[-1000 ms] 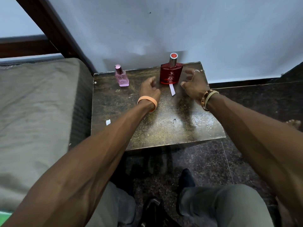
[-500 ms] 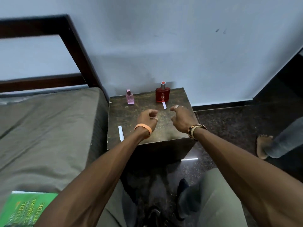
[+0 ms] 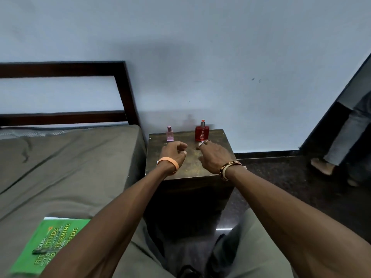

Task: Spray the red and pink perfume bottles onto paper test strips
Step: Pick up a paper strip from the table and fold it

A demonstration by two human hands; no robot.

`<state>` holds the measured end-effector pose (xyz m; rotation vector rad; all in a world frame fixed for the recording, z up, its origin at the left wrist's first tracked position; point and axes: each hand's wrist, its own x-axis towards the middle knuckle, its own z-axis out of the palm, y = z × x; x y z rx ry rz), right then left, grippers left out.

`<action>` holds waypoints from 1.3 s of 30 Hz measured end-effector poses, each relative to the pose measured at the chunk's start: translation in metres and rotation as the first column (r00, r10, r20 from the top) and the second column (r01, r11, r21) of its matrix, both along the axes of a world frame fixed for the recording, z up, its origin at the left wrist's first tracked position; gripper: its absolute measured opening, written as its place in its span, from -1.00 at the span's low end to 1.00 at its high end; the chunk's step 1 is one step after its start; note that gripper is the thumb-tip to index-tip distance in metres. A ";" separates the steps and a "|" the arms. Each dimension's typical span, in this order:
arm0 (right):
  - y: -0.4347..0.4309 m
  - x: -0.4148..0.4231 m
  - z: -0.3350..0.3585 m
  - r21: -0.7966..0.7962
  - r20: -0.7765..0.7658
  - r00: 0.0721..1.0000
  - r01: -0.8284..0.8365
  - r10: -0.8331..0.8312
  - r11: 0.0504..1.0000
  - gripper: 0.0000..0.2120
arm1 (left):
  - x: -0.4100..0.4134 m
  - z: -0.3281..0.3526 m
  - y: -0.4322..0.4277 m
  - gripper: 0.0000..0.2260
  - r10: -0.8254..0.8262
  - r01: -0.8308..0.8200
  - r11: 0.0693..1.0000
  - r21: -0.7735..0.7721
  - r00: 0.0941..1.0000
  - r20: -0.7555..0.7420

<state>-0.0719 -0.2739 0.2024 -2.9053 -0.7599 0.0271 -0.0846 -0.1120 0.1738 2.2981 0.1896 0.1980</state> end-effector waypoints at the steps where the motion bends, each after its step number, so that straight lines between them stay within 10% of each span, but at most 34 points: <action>1: 0.003 -0.003 0.003 0.014 -0.001 1.000 -0.002 0.002 1.000 -0.68 | -0.004 0.002 0.003 -0.78 0.011 -0.011 1.000 -0.003 1.000 0.002; 29: 0.117 0.046 -0.141 0.118 -0.358 0.921 -0.115 0.151 0.986 -0.66 | 0.019 -0.122 0.105 -0.86 0.446 -0.522 0.844 -0.128 0.813 -0.375; 39: 0.157 0.078 -0.188 0.003 -0.311 0.908 -0.295 0.281 0.956 -0.73 | 0.077 -0.168 0.126 -0.75 0.351 -0.379 0.925 -0.013 0.870 -0.348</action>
